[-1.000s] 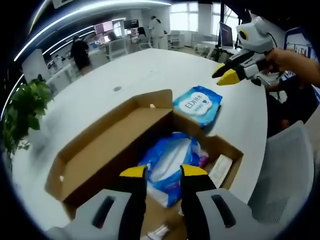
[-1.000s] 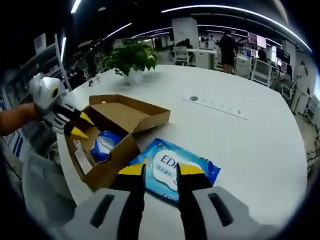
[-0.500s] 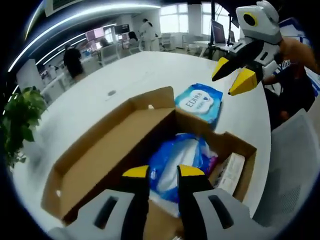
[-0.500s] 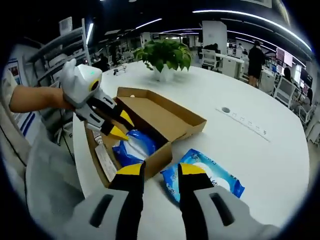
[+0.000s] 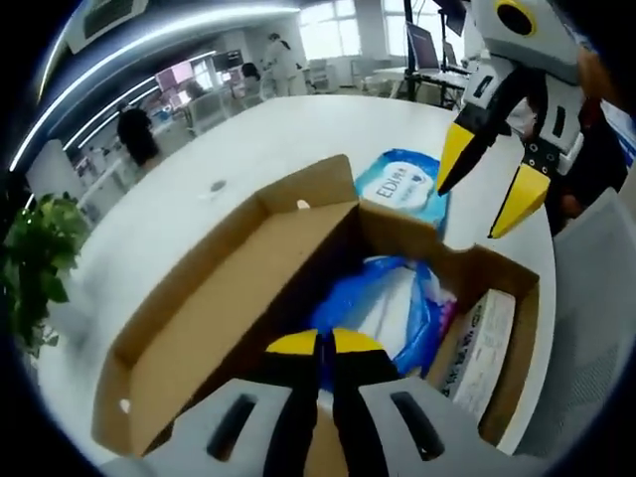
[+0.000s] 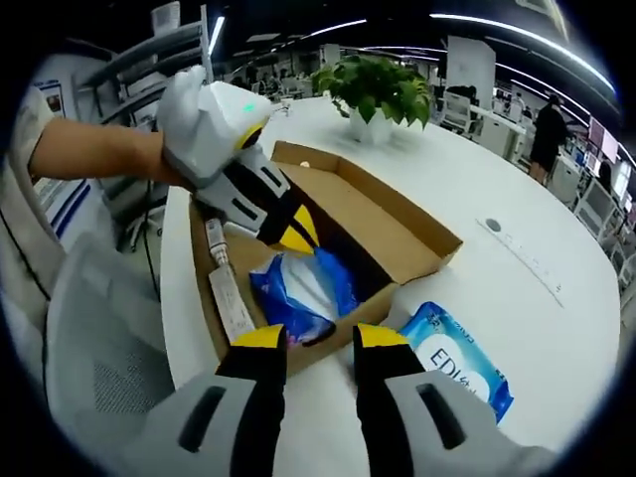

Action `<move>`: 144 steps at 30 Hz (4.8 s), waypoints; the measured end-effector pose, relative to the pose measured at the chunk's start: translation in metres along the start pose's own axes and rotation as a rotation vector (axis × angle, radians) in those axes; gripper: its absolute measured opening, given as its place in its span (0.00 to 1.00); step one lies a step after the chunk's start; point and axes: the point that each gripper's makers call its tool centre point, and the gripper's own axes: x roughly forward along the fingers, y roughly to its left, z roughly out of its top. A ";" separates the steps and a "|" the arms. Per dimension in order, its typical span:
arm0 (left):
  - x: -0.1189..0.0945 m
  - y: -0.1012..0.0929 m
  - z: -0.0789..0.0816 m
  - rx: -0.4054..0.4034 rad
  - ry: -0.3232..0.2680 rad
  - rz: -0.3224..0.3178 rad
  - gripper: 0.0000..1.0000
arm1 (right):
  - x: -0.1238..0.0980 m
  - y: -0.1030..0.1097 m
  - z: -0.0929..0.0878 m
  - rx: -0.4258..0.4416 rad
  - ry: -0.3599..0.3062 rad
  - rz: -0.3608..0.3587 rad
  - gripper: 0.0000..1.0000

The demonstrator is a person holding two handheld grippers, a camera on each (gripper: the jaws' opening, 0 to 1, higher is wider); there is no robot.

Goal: Operate the shoe box by opening the lid, removing the specified soft item, and placing it in the target area until the item is outside and the box remains undamaged.

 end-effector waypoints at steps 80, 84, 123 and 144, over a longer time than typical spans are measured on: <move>-0.092 0.014 0.084 -0.069 -0.148 0.051 0.00 | -0.023 0.019 0.077 -0.288 -0.054 -0.048 0.00; -0.091 0.006 0.096 -0.058 -0.145 0.037 0.00 | -0.036 0.014 0.075 -0.280 -0.062 -0.061 0.00; -0.013 -0.069 0.180 0.052 -0.138 -0.124 0.00 | -0.113 -0.054 -0.006 -0.185 0.014 -0.132 0.00; 0.033 -0.097 0.220 0.099 -0.134 -0.167 0.00 | -0.143 -0.102 -0.047 -0.139 0.064 -0.177 0.00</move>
